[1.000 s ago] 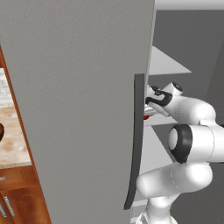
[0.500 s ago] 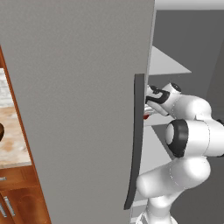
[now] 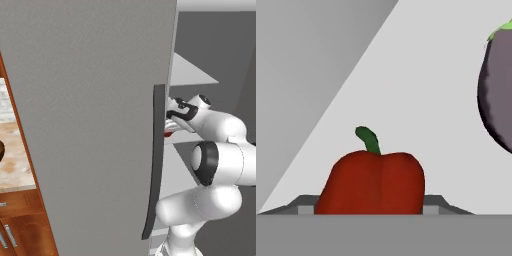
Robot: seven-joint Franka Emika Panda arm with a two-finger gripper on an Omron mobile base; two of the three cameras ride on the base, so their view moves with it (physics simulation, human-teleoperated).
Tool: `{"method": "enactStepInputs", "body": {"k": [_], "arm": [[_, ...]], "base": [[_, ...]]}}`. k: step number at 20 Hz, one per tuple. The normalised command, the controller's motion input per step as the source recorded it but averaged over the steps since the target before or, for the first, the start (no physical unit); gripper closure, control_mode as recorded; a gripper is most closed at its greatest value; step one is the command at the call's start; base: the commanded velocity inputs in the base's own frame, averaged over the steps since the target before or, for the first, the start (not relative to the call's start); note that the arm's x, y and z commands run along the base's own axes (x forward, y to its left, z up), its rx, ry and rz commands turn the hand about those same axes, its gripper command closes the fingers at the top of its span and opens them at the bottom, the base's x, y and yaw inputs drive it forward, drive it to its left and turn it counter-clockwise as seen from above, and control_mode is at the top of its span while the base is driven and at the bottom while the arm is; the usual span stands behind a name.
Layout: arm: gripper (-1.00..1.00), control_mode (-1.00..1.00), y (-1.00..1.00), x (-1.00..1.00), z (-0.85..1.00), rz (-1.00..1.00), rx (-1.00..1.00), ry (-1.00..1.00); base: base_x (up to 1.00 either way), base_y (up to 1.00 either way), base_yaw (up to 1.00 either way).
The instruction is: Take the bell pepper, eggplant, and broccoli from the freezer and place them in the bowl on the counter.
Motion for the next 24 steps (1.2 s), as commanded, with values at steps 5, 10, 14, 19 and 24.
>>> {"method": "enactStepInputs", "body": {"k": [5,10,14,19,24], "arm": [[1.0,-1.0,0.0,-0.32,0.09,0.0,0.0,-0.04],[1.0,-1.0,-0.03,-0.24,0.37,0.0,0.0,0.0],[1.0,-1.0,-0.03,-0.26,0.5,0.0,0.0,0.0],[1.0,-1.0,-0.01,-0.46,0.28,-0.01,0.0,0.0],[1.0,-1.0,0.0,-0.56,0.21,-0.03,0.0,0.0]], "base": [[0.0,0.0,0.0],[0.0,0.0,0.0],[0.0,0.0,0.0],[0.0,0.0,0.0],[0.0,0.0,0.0]]}}
